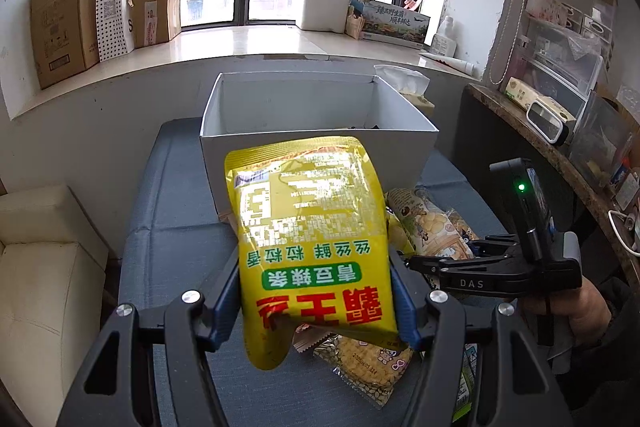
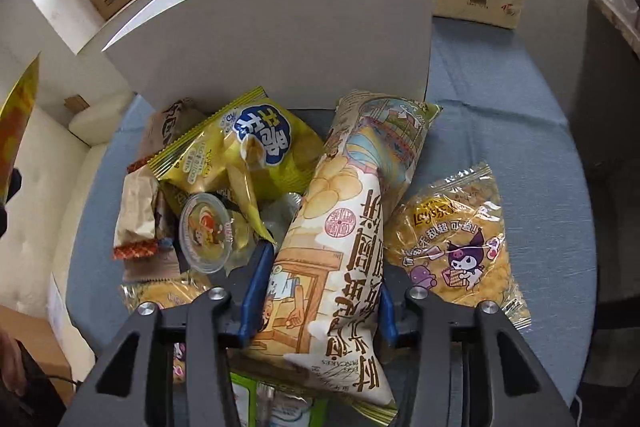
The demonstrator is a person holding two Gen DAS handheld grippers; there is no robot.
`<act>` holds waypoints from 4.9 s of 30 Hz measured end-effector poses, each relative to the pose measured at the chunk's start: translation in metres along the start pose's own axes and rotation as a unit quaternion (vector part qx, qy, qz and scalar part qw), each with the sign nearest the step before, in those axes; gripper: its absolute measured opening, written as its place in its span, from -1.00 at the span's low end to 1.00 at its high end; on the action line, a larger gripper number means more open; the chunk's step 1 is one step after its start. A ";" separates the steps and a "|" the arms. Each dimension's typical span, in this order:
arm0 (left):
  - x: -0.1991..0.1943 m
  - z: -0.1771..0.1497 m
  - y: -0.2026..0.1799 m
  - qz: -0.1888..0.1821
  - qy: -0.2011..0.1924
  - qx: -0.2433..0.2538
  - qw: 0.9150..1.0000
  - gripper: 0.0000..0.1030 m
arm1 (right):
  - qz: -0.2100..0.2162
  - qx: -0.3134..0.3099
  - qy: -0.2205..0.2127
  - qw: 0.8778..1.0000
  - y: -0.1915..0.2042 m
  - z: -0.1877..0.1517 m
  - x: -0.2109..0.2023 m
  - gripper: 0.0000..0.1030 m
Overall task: Organize snacks
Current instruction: 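Place the yellow bag in the box with left gripper while right places cream bread bag, then open both grippers and withdraw them toward the remaining snacks, then grasp the green biscuit bag with the right gripper while the left gripper grasps a round Kuromi cookie pack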
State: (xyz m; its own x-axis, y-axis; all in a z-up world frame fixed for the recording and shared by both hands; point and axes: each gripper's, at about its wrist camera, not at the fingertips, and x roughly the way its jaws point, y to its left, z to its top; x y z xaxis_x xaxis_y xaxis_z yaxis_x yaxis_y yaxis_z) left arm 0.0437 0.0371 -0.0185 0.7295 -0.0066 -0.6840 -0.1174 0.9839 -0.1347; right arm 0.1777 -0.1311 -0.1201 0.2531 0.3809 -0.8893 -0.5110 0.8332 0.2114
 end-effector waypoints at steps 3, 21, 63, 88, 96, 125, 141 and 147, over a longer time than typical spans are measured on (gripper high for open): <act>0.001 0.001 -0.004 -0.002 -0.001 0.002 1.000 0.33 | 0.007 0.007 -0.018 1.000 -0.007 -0.007 -0.016 -0.17; 0.011 0.072 -0.007 0.004 -0.042 0.022 0.999 0.33 | 0.053 -0.018 -0.168 0.984 -0.022 0.032 -0.136 -0.17; 0.064 0.101 -0.001 0.015 -0.014 0.046 0.999 1.00 | 0.120 0.018 -0.217 0.969 -0.039 0.086 -0.108 1.00; -0.012 -0.036 0.005 0.039 -0.002 0.007 0.999 1.00 | -0.046 -0.026 -0.026 0.998 0.035 -0.089 -0.036 1.00; -0.004 -0.052 -0.002 0.035 0.017 0.031 0.999 1.00 | -0.086 -0.049 0.051 0.994 0.046 -0.099 -0.002 0.96; 0.078 -0.082 -0.065 -0.023 0.116 0.190 0.975 1.00 | -0.012 0.039 -0.029 0.999 -0.038 -0.111 -0.076 0.31; 0.081 -0.082 -0.055 -0.061 0.123 0.160 0.977 0.50 | 0.002 0.041 -0.039 0.998 -0.035 -0.104 -0.088 0.31; 0.046 -0.069 -0.033 -0.094 0.091 0.105 0.986 0.50 | 0.002 0.038 -0.041 0.998 -0.032 -0.103 -0.089 0.31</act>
State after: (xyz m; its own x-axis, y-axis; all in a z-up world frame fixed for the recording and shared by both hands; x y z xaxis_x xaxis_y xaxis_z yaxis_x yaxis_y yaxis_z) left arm 0.0345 -0.0082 -0.0950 0.5896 -0.2050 -0.7812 0.1639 0.9775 -0.1328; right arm 0.0875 -0.2329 -0.0897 0.3203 0.4128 -0.8526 -0.4487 0.8588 0.2473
